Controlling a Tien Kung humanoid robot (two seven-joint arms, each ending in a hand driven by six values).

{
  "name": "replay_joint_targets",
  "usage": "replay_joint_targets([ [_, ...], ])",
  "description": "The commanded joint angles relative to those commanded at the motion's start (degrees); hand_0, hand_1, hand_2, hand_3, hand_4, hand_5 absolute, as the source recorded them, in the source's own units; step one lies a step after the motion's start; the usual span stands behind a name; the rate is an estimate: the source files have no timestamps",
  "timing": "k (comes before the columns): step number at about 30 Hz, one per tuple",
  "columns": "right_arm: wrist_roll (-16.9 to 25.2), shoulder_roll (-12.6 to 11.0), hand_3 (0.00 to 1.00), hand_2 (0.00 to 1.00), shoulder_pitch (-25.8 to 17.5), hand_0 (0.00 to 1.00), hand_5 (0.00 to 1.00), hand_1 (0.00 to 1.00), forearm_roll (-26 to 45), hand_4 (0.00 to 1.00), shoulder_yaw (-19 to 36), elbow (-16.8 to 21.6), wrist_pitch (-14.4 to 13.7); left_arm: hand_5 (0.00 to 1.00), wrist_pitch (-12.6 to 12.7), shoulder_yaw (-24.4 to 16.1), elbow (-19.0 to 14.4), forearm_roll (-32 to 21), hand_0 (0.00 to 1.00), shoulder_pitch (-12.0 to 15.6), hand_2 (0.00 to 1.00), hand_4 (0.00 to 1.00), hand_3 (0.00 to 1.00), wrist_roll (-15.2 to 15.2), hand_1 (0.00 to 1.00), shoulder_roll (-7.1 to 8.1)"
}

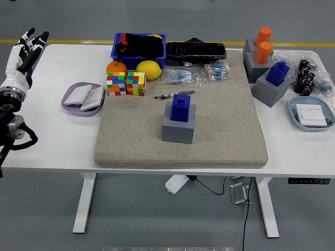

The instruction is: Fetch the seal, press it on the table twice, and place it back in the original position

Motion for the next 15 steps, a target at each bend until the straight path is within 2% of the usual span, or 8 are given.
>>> replay_joint_targets([
  [15,0.0,0.0,0.717,0.711,0.0,0.869,0.51,0.732,0.3,0.829,-0.2,0.0,0.0,0.638,-0.1,0.6,-0.2,-0.5,0.93,0.0,0.898,0.934,0.949,-0.1,0.907,-0.23],
])
